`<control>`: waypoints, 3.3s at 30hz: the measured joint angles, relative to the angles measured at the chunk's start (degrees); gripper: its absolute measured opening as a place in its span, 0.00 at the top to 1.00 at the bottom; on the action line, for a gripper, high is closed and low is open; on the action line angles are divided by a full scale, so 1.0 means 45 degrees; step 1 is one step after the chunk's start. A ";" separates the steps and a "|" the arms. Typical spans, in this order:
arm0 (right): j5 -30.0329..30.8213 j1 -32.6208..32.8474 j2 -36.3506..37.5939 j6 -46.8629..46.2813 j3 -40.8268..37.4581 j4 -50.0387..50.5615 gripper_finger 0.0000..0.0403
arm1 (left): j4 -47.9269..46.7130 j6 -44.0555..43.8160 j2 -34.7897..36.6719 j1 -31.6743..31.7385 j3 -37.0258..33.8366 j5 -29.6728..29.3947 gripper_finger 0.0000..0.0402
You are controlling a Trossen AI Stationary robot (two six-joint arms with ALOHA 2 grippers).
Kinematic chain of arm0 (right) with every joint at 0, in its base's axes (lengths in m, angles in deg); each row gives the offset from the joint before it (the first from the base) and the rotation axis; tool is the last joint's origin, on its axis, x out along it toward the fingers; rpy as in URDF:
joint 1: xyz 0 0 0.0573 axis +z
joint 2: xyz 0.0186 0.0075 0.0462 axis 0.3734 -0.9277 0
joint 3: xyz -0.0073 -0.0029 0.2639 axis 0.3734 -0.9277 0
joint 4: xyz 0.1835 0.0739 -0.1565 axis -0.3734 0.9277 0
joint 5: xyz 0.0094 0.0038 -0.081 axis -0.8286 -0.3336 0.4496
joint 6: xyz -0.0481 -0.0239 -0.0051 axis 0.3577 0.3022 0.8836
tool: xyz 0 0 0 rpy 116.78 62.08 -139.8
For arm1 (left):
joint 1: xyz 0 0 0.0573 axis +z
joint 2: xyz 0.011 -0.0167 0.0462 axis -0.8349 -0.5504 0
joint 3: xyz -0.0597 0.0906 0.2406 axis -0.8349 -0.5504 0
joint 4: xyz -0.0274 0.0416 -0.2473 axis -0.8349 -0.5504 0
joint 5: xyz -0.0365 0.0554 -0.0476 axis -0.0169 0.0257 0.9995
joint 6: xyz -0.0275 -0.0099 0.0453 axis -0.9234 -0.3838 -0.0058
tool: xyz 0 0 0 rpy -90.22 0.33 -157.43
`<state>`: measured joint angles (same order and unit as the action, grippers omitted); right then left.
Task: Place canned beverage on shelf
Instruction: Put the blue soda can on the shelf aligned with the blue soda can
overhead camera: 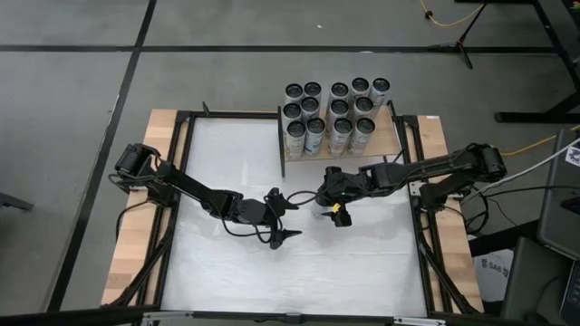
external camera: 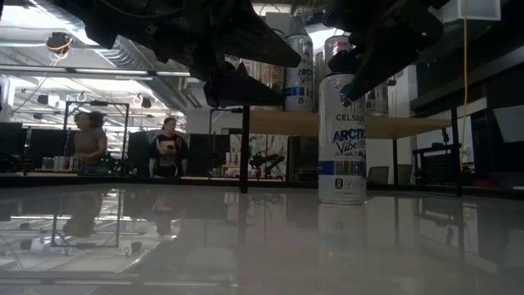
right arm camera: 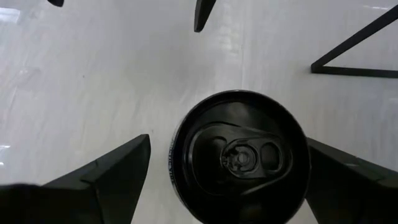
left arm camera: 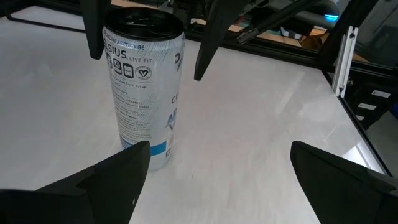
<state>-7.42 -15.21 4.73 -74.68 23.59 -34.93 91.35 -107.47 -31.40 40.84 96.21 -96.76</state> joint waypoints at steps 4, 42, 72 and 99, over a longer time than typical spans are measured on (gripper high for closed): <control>0.0005 0.0000 0.0000 0.0000 0.0000 0.0000 0.13 | 0.0000 0.0005 0.0000 0.0000 0.0000 0.0000 0.05; -0.0130 0.0000 0.3617 -0.1332 0.7101 1.0951 0.39 | -0.0194 0.0024 0.0000 0.0019 0.0015 -0.0335 0.05; 0.3099 -0.4185 0.5376 0.1909 0.7111 1.2493 0.39 | -0.0180 0.0022 0.0000 0.0024 0.0010 -0.0330 0.05; -0.3234 -1.3378 0.2325 0.8282 0.7111 1.0805 0.40 | -0.0175 -0.0024 0.0003 0.0024 -0.0005 -0.0330 0.05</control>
<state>-21.98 -75.41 15.19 -37.41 55.58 13.70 90.56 -107.58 -31.39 40.95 96.18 -98.24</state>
